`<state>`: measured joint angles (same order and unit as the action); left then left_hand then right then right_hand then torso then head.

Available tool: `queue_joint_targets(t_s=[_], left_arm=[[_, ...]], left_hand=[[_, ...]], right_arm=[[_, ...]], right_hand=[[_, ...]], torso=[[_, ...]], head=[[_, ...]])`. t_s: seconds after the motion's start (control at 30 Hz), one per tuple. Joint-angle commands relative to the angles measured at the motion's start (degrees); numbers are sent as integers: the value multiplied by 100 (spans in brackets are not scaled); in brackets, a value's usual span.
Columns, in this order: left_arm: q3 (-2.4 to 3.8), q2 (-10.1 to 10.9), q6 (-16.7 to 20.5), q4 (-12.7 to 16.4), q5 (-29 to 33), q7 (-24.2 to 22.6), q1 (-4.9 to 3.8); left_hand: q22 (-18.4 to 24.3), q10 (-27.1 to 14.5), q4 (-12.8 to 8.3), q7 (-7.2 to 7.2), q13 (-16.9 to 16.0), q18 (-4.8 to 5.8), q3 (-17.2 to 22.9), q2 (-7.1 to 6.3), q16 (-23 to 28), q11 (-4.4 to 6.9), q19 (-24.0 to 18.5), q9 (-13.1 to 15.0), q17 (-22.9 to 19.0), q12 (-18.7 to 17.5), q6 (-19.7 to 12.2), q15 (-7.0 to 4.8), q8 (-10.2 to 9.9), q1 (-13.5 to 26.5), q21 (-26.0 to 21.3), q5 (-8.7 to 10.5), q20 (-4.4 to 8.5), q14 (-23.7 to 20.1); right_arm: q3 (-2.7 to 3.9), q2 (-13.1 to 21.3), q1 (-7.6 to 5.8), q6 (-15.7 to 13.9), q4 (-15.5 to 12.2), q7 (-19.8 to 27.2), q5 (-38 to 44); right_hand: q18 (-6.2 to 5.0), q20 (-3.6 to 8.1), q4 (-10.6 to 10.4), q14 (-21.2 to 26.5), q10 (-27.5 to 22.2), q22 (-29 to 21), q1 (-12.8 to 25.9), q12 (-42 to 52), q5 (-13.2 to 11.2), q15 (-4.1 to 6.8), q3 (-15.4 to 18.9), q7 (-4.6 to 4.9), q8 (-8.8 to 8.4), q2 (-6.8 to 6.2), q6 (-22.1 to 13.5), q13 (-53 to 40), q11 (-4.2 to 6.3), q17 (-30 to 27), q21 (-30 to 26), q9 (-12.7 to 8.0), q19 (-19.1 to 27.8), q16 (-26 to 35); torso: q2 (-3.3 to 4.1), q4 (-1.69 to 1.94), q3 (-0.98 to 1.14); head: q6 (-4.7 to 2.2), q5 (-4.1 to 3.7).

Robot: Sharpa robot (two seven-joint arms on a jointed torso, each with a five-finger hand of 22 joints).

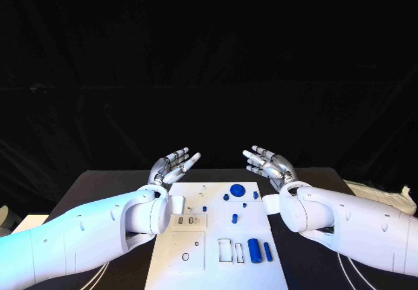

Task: Assemble the parts on the task board

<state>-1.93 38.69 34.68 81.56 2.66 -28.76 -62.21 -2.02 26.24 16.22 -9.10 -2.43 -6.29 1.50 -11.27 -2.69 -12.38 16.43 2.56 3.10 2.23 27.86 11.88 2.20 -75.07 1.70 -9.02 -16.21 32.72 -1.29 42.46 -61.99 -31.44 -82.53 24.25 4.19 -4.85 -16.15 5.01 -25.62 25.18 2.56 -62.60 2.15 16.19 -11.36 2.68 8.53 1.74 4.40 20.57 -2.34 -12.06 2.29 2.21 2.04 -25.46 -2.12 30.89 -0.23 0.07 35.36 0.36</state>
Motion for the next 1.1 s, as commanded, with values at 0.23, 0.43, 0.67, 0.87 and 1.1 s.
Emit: queue_joint_targets(t_s=[0.23, 0.43, 0.67, 0.87, 1.1], left_arm=[[0, -20, -484, -21, 111, -74, -14], [1, 414, -1009, 127, 124, -117, -36], [9, 751, -1255, 545, 119, -52, -89], [41, 1023, -1397, 979, 118, 21, -120], [66, 1314, -1520, 1589, 117, 111, -194]], left_hand=[[-315, 1836, 24, -593, -126, -266, 309, 441, -392, -84, 2269, 107, 164, 245, 1235, -17, 216, -444, 621, 28, -35, 1578], [-473, 2912, -157, -424, -146, -437, 312, 702, -736, 166, 3487, 163, 289, 464, 2381, -361, 402, -524, 1134, 50, 151, 2635], [-419, 3510, -370, -287, -169, -436, 249, 805, -778, 344, 4002, 155, 434, 543, 2836, -549, 489, -579, 1184, 49, 333, 3200], [-402, 3853, -462, -214, -195, -436, 226, 845, -828, 450, 4342, 156, 614, 539, 3044, -677, 485, -604, 1241, 52, 460, 3581], [-395, 3977, -509, -184, -194, -432, 221, 855, -858, 492, 4553, 151, 782, 458, 3126, -749, 437, -624, 1282, 52, 538, 3810]], right_arm=[[-33, -75, -56, 1380, 219, -487, 641], [25, 40, -132, 594, 488, -356, 2790], [100, 111, -229, 589, 452, -605, 4123], [145, 158, -364, 826, 394, -968, 5415], [204, 109, -551, 1355, 324, -1985, 7521]], right_hand=[[-564, 18, 747, -2933, 2687, 232, -1243, 374, -227, 158, -321, 546, 296, 218, 2174, -161, 39, 177, 591, 175, -2295, -471], [-573, 258, 1021, -3781, 3378, 200, -1248, 388, -296, 430, -612, 394, 259, 256, 3163, -118, 234, 141, 778, 175, -2972, -496], [-575, 461, 1155, -4300, 3862, 179, -1132, 292, -399, 609, -926, 291, 231, 180, 3573, -126, 384, 177, 904, 181, -3455, -445], [-575, 716, 1160, -4842, 4277, 274, -1218, 295, -423, 815, -1127, 195, 266, 35, 3876, -148, 534, 288, 1192, 205, -4025, -564], [-564, 946, 1145, -5331, 4631, 412, -1332, 264, -292, 1000, -1304, 75, 286, -114, 4164, -151, 678, 437, 1509, 219, -4425, -675]], torso=[[0, 0, 1], [162, 9, -28], [342, 35, -28], [523, 66, -38], [791, 197, -109]], head=[[0, 1], [-45, -44], [-36, -70], [-52, -98], [-59, -219]])
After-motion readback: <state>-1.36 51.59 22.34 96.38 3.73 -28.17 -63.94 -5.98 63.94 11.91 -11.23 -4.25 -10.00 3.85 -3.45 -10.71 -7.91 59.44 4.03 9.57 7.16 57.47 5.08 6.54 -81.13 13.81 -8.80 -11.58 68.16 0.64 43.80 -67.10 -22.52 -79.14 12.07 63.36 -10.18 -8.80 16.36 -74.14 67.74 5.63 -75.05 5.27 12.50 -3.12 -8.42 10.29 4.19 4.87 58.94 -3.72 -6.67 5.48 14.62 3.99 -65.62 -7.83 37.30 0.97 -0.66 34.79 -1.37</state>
